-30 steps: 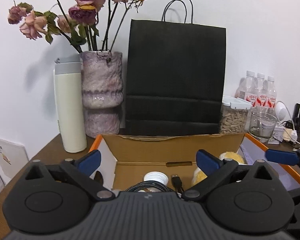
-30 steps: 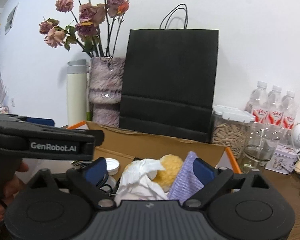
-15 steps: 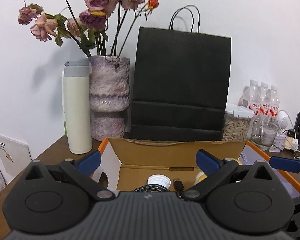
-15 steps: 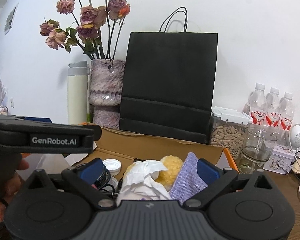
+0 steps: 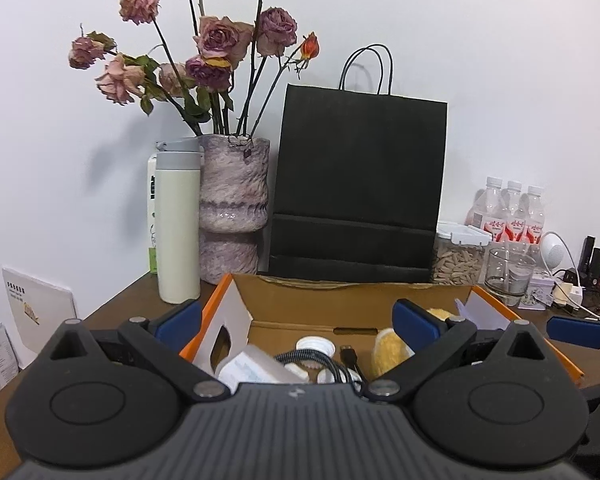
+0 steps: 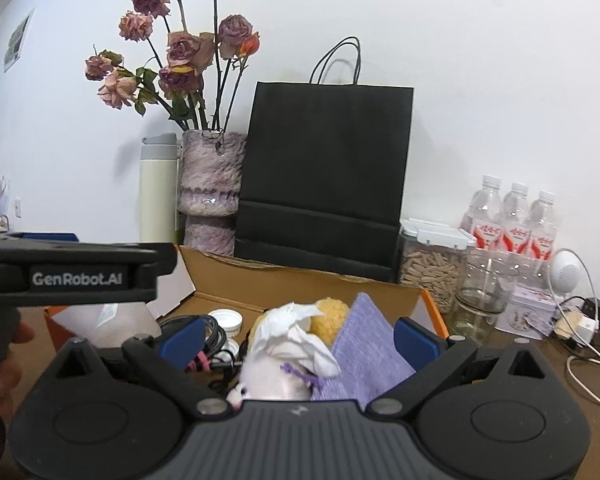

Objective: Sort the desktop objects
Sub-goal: 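Withdraw both grippers from the box back toward the desk, then grasp the white round lid with the right gripper while the left grasps the red-green ornament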

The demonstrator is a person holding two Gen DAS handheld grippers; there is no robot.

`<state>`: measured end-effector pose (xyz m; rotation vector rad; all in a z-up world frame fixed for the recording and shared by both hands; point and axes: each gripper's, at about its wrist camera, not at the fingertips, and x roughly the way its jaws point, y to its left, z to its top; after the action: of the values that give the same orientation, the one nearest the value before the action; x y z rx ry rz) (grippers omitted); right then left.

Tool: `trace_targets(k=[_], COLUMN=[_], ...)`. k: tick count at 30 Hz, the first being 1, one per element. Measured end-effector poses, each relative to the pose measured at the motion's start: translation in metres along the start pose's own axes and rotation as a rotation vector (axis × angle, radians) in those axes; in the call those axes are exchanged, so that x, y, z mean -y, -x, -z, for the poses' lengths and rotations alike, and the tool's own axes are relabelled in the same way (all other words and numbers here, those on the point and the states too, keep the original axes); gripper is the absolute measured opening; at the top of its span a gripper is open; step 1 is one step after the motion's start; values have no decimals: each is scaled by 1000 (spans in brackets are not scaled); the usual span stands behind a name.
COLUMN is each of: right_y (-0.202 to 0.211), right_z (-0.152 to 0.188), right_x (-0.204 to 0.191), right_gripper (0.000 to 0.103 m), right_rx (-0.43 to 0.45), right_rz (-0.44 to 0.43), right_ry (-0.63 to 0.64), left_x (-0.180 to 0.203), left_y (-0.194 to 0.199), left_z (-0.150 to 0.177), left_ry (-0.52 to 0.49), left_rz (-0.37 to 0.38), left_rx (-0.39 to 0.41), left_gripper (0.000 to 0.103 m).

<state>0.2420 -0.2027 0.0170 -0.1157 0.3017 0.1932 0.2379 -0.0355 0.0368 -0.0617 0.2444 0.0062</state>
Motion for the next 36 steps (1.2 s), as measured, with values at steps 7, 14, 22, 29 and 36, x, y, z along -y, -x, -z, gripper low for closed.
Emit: trace_targets(k=[7, 14, 22, 29, 36], right_y=[30, 53, 69, 74, 75], right_z=[13, 29, 44, 51, 56], right_x=[-1, -4, -7, -7, -4], right_gripper=[101, 101, 101, 101, 101], right_rx=[-13, -38, -77, -116, -158], right_rz=[16, 15, -6, -36, -53], right_ry=[2, -5, -13, -41, -68], left_x=[-3, -12, -22, -25, -31], left_y=[31, 54, 67, 74, 79], left_z=[10, 19, 30, 34, 39], left_ry=[2, 10, 15, 10, 6], left_rz=[-13, -31, -44, -41, -37], left_rx=[-1, -8, -37, -52, -80], left_gripper=[103, 103, 103, 103, 103])
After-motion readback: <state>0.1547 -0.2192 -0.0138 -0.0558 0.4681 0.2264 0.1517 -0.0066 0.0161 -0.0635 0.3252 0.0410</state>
